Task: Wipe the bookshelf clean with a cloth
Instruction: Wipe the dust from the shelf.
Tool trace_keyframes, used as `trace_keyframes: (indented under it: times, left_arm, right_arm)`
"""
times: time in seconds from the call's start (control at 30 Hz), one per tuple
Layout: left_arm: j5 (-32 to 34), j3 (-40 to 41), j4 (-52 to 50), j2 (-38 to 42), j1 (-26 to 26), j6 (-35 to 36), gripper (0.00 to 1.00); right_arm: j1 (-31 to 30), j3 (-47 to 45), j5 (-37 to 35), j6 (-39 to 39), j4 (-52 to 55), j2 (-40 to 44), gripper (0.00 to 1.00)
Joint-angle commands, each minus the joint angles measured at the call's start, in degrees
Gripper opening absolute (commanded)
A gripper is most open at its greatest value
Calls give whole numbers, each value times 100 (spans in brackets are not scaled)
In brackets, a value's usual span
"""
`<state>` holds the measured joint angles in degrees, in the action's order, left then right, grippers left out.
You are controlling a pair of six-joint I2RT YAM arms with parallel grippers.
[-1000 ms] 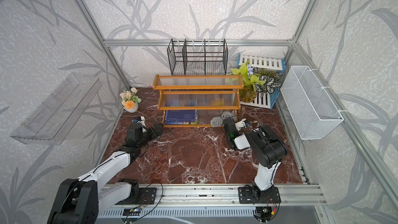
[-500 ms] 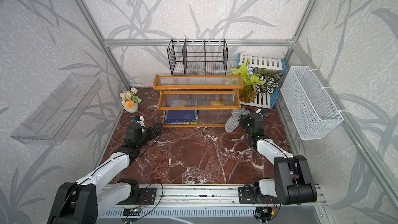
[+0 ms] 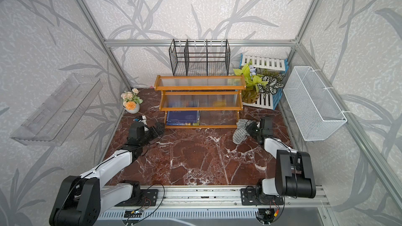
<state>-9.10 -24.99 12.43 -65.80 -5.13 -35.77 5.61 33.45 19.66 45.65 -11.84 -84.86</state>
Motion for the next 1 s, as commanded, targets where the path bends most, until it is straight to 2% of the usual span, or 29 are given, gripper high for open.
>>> trace_keyframes:
  times: [0.0,0.33,0.6,0.9,0.97]
  left_arm:
    - [67,-222,12,-88,38,3,100]
    - [340,-310,-74,-273,38,-27,100]
    - [515,-443,-135,-431,46,11,100]
    - [550,-497,-143,-542,47,25,100]
    - [549,-498,-135,-542,47,25,100]
  right_arm:
    - [-3,512,588,-426,-334,-667,0]
    - [279,1761,1197,-630,-131,-2326,0]
    - [292,2846,1959,-278,-256,-3405,0]
    - [301,3801,1778,-203,133,-3939,0]
    - [305,3901,1695,69,-35,-4028,0]
